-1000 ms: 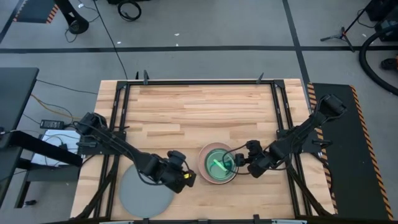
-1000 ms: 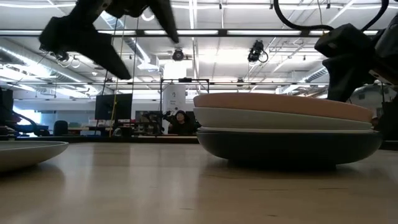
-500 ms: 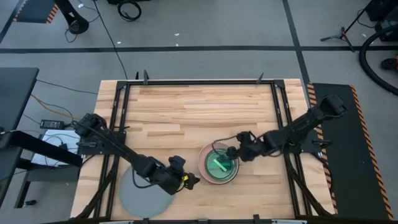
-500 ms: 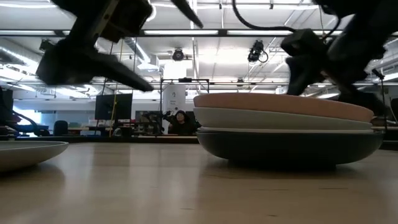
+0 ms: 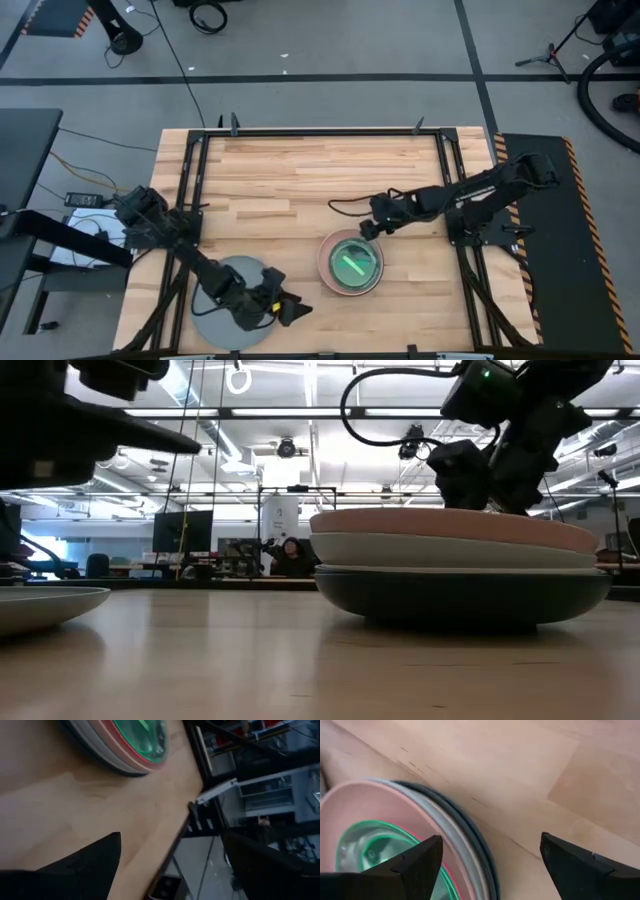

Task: Stack plastic plates
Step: Stack the stacked plates on top of the gray plate

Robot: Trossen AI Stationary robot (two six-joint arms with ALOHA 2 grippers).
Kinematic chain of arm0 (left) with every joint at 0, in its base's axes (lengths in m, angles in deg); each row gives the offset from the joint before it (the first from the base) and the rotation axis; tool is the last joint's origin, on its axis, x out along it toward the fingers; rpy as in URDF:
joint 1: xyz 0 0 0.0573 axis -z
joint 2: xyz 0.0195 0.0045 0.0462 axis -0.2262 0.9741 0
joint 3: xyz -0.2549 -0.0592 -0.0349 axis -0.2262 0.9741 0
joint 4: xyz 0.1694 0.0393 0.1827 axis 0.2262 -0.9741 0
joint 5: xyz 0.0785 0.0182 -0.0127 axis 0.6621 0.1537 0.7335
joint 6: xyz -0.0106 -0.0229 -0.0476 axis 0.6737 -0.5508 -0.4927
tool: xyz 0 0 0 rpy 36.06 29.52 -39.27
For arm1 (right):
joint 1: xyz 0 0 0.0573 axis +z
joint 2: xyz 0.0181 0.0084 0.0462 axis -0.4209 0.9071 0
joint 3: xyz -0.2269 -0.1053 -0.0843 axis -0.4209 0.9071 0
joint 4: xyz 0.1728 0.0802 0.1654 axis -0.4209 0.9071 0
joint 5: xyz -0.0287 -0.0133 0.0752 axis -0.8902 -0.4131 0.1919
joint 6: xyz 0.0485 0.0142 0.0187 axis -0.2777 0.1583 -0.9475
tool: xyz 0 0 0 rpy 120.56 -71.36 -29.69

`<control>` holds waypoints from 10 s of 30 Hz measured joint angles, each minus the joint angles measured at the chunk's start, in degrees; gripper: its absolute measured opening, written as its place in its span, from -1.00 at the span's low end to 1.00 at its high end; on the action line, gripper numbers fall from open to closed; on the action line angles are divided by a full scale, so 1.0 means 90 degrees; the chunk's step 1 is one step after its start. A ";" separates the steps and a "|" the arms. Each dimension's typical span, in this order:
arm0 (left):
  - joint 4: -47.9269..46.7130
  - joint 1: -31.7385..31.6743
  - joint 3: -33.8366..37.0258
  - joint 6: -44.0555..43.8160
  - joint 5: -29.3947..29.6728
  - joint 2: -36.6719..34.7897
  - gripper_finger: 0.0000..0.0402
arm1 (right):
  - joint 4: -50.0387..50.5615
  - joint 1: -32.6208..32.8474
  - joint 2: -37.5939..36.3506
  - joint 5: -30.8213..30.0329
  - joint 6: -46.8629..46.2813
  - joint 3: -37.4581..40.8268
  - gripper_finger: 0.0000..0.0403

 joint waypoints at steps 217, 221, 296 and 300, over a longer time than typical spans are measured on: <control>0.1272 -0.2128 0.0009 -0.1236 -0.2112 0.1756 0.56 | 0.2950 0.3575 0.0579 -0.0545 -0.0984 -0.0338 -0.06; 0.1356 -0.2188 0.0016 -0.1207 -0.2123 0.1758 0.56 | 0.2477 0.3566 0.1257 -0.0407 0.0391 -0.0602 -0.06; -0.5095 -0.2011 0.0012 0.1959 -0.4660 -0.3213 -0.10 | 0.4100 0.4795 0.0418 -0.1883 -0.1109 -0.2137 -0.06; -0.6781 -0.1582 0.0012 0.1853 -0.4818 -0.4242 -0.10 | 0.4100 0.4882 0.0466 -0.1889 -0.1739 -0.2135 -0.06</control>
